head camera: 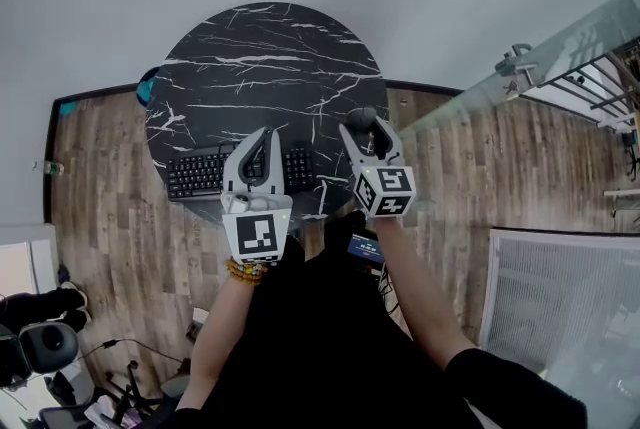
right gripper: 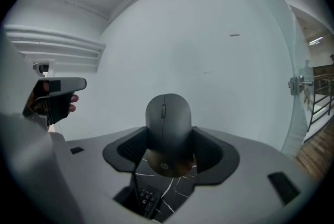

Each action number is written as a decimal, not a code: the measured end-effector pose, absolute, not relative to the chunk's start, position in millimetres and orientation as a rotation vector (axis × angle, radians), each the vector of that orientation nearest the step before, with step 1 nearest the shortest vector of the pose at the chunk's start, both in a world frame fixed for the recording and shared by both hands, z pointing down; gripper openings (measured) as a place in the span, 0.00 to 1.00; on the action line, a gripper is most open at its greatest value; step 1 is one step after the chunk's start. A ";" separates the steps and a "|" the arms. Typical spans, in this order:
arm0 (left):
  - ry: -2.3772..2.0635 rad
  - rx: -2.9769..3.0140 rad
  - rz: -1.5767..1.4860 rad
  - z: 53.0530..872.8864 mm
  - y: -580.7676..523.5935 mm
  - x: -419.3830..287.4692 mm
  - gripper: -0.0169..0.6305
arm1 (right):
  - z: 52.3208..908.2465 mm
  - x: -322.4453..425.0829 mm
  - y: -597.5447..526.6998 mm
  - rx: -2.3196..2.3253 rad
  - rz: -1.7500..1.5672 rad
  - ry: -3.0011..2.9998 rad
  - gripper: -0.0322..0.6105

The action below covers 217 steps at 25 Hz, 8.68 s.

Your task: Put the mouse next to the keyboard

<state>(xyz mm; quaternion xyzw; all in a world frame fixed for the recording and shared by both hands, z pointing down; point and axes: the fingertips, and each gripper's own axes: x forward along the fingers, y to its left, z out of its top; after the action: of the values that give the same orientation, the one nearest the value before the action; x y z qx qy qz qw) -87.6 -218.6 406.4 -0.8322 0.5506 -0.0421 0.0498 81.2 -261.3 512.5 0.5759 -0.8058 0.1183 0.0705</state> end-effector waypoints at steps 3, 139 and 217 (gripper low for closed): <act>1.679 -2.532 -0.137 407.7 -220.5 -89.7 0.06 | 521.6 81.9 -263.1 1.733 0.397 -2.421 0.49; 1.763 -2.514 -0.396 464.5 -210.9 -119.2 0.06 | 785.5 82.5 -222.6 1.371 0.952 -1.909 0.48; 1.641 -2.565 -0.218 434.9 -237.7 -98.1 0.06 | 529.0 40.4 -271.4 1.577 0.602 -2.528 0.48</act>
<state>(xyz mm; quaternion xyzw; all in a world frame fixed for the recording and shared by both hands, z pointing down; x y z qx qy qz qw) -98.1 -237.7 434.9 -0.8393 0.5371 -0.0713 0.0444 40.4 -271.4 529.0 0.5182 -0.8305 0.1977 0.0511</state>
